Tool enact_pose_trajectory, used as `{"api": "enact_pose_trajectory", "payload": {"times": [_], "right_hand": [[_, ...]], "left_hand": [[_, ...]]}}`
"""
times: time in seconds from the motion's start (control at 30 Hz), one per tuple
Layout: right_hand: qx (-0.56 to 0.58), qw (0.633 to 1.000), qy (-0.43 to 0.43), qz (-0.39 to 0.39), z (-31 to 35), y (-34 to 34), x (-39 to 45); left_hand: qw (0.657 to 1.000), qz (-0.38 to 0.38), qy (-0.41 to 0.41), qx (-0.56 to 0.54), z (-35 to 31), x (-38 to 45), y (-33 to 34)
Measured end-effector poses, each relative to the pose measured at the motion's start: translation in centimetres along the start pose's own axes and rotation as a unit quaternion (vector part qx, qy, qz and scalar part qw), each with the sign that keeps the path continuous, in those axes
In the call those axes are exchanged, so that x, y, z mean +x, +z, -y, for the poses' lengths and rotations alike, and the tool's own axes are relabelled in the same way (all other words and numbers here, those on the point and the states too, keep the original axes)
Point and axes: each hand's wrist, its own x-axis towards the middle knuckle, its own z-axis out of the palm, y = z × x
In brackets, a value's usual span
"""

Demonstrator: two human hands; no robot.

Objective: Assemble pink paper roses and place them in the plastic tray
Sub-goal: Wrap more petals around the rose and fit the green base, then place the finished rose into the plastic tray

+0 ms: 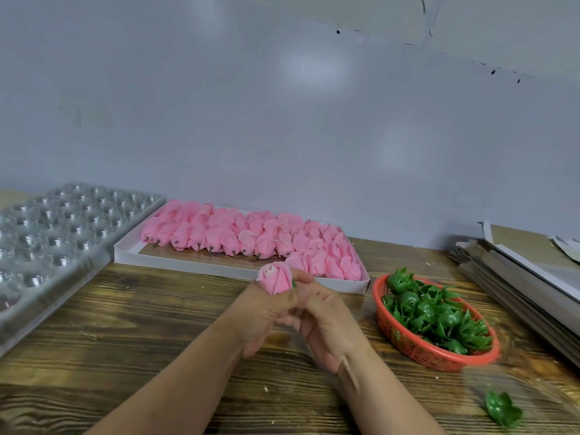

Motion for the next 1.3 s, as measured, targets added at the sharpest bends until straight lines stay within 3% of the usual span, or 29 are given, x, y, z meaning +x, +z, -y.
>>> {"api": "enact_pose_trajectory", "payload": {"times": [0.27, 0.5, 0.67, 0.87, 1.0, 1.3], "right_hand": [[0.051, 0.997, 0.054, 0.016, -0.3, -0.4, 0.1], [0.09, 0.993, 0.077, 0.011, 0.2, 0.0, -0.4], [0.1, 0.991, 0.089, 0.03, 0.2, 0.3, -0.4], [0.046, 0.998, 0.027, 0.046, -0.5, 0.6, -0.2], [0.01, 1.0, -0.012, 0.003, -1.1, 0.7, 0.0], [0.024, 0.998, 0.039, 0.044, -0.4, 0.2, -0.3]], "left_hand": [[0.999, -0.008, -0.033, -0.021, -0.5, -0.3, 0.5], [0.999, 0.02, -0.024, -0.02, -0.7, -0.3, 0.3], [1.0, 0.0, -0.014, 0.001, -1.0, -0.4, 0.4], [0.997, -0.076, 0.009, -0.021, -1.1, 0.0, 0.5], [0.993, -0.111, 0.006, -0.042, -0.8, 0.0, 1.1], [0.999, -0.032, -0.039, 0.009, -1.1, -0.3, 0.5]]}}
